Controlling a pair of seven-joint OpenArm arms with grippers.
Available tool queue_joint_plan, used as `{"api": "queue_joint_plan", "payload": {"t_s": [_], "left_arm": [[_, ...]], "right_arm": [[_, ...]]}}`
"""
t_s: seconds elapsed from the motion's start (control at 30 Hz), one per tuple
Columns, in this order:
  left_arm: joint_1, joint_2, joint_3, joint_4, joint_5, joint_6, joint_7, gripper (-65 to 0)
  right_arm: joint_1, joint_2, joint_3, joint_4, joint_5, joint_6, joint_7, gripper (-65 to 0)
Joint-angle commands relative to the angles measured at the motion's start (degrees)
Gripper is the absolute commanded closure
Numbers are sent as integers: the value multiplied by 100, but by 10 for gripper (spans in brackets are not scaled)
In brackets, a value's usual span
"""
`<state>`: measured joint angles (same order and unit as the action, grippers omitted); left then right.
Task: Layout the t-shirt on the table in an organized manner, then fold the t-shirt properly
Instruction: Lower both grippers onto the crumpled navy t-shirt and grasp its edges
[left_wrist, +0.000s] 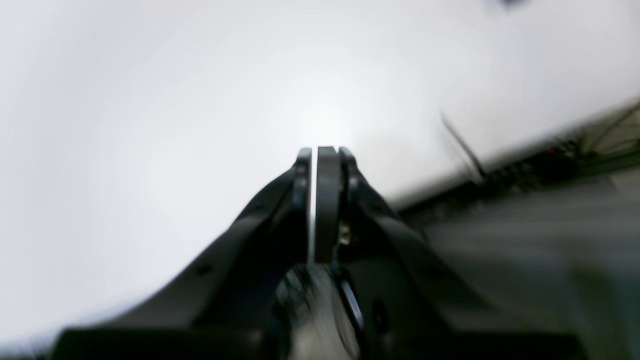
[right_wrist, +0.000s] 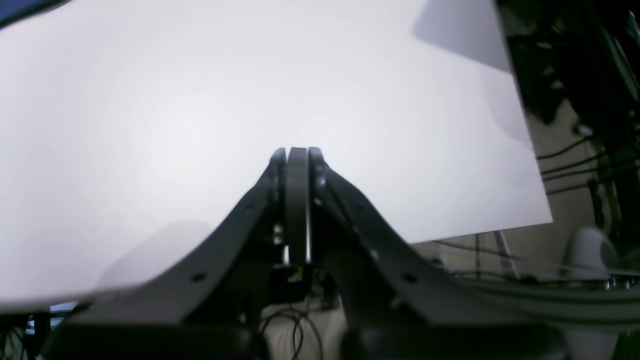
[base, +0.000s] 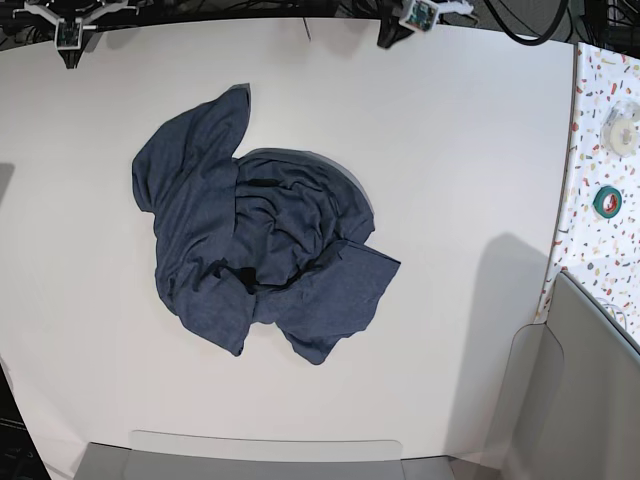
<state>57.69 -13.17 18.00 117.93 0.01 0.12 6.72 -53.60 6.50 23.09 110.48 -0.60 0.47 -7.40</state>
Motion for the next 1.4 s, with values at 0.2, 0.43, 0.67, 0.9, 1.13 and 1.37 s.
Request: {"api": "queue_joint_plan", "payload": {"t_s": [0.2,0.43,0.67,0.9,1.13,1.37], "left_arm": [[-1167,11,112,124,-5,-8,-167,0],[-2037,91,332,124,-5,-8,88,0],[-2899,91,385,115,-5,-25,1521,0],[-3532,38,341,106,-5,-34,2286,-58],[-3892,-384,253,106,-5,-34,2453,-129],[-4428,-560,253,18,-14,-43,2462,-153]], "right_arm": [[1400,277,-10,148,-6,-16,-583,-2],[2473,488,-248,148,-15,-16,-610,-3],[2965,488,-907,148,-23,-16,-610,-6],[3176,356,-1725,130,-146,-51,-618,-7],[3897,-312,-2138,113,-876,-51,-1682,-7],[4846,-734,-2340,-81,-1140,-34,-2570,-119]]}}
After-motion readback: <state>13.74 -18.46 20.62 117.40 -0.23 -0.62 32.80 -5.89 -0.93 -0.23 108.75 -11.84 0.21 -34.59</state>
